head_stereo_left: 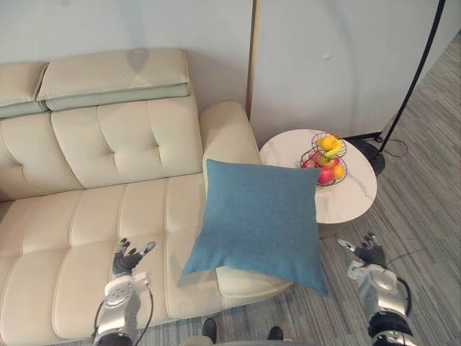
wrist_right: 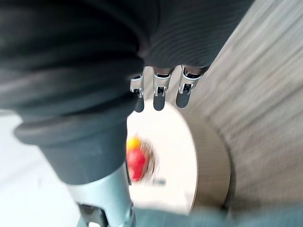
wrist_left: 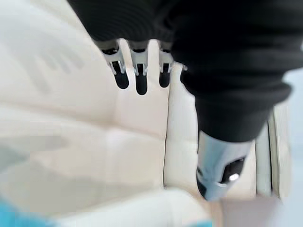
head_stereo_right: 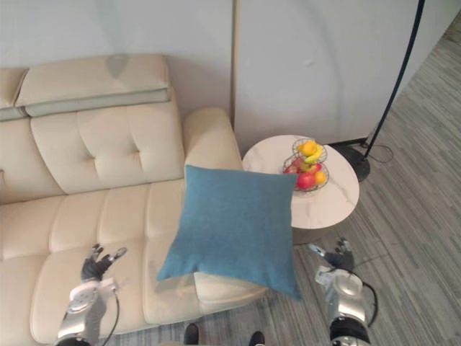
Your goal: Pick up cushions and gather them together orderly.
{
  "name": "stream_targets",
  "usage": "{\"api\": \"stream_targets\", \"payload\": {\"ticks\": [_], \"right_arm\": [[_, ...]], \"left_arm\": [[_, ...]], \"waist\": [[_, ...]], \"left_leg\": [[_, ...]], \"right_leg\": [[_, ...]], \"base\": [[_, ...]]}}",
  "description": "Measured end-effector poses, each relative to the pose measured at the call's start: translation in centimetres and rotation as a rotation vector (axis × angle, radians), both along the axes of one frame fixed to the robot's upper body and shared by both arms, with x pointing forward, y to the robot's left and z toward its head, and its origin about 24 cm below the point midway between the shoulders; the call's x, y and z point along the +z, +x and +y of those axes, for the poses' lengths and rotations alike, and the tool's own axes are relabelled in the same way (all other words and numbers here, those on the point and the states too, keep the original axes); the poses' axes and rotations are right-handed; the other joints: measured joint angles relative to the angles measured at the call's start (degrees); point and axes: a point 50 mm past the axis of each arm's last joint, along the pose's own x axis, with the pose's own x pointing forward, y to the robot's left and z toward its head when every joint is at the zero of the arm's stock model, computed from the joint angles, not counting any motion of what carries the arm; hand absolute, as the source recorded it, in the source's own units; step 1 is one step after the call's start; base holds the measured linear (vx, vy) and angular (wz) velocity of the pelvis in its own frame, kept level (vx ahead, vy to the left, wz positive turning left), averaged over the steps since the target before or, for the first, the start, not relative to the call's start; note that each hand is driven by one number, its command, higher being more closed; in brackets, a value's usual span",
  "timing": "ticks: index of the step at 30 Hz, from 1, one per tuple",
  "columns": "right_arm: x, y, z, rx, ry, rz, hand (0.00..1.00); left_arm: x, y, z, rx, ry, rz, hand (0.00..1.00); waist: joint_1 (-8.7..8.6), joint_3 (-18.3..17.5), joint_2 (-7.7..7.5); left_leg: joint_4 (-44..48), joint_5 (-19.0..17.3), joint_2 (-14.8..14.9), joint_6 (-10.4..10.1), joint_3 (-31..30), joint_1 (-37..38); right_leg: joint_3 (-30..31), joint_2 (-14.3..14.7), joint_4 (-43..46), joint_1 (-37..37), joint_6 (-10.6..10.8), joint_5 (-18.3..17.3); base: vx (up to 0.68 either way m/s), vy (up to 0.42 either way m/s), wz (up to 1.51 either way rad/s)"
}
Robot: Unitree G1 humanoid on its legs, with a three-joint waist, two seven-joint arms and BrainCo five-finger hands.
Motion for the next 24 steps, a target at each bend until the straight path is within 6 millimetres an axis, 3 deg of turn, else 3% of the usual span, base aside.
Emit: {"api": "stream_targets", "payload": {"ticks": [4,10,16,20,21,22,24], "right_arm": [[-0.1,1.0,2.0,0.070,0.015,-0.004,0.00],[0.1,2.1,2.9,0.079,0.020,0.008,0.00],[3.6,6.0,4.3,0.119,-0.005,-0.113,0.00],[4.8,6.9,5.2,0.150,-0.023,-0.158,0.00],[5.3,7.1,5.5,0.156,-0.026,-0.182,1.00],[5.8,7.3,6.0,0.164,-0.024,-0.209,1.00],[6.5,7.5,6.6,0.160,-0.004,-0.249,1.00]], "left_arm": [[-0.2,0.9,-2.7,-0.083,-0.028,-0.002,0.00],[-0.4,2.2,-5.2,-0.204,0.018,0.037,0.00],[1.9,5.4,-8.5,-0.340,0.057,-0.050,0.00],[3.9,7.5,-10.2,-0.398,0.085,-0.124,0.00],[4.6,8.1,-10.5,-0.404,0.092,-0.145,0.00],[5.1,8.5,-10.8,-0.412,0.099,-0.162,1.00],[5.9,9.1,-11.3,-0.420,0.114,-0.189,1.00]], "waist": [[-0.26,0.40,0.29],[-0.57,3.80,1.11],[-1.01,9.11,1.22],[-0.99,9.86,1.44],[-0.79,10.19,1.45],[-0.82,10.35,1.71],[-0.78,10.40,1.78]], "left_leg": [[0.02,0.03,-0.56,0.05,-0.07,-1.37],[0.94,1.10,-1.26,0.82,-0.31,-5.56],[0.73,4.03,-1.03,0.91,-0.07,-11.65],[0.02,5.34,-0.24,0.82,1.01,-14.92],[0.02,5.43,-0.13,0.80,1.55,-15.53],[0.02,5.59,-0.10,0.80,1.76,-16.13],[0.03,5.68,0.15,0.71,2.58,-16.90]], "right_leg": [[-0.08,-0.09,-1.64,-0.61,0.21,1.44],[-0.05,-0.66,-1.80,-4.17,0.24,3.22],[0.53,-0.44,-1.53,-10.66,-0.66,5.63],[1.75,-0.40,0.58,-15.62,-0.91,5.85],[2.49,-0.37,1.09,-16.79,-1.01,5.92],[2.74,-0.40,1.40,-17.65,-1.10,5.99],[3.28,-0.43,2.14,-19.06,-1.19,6.04]], "base": [[-0.02,0.015,0.00],[-0.08,0.036,0.03],[-0.11,0.015,-0.02],[-0.07,0.008,-0.13],[-0.04,0.013,-0.20],[-0.01,0.013,-0.18],[0.01,0.010,-0.16]]}}
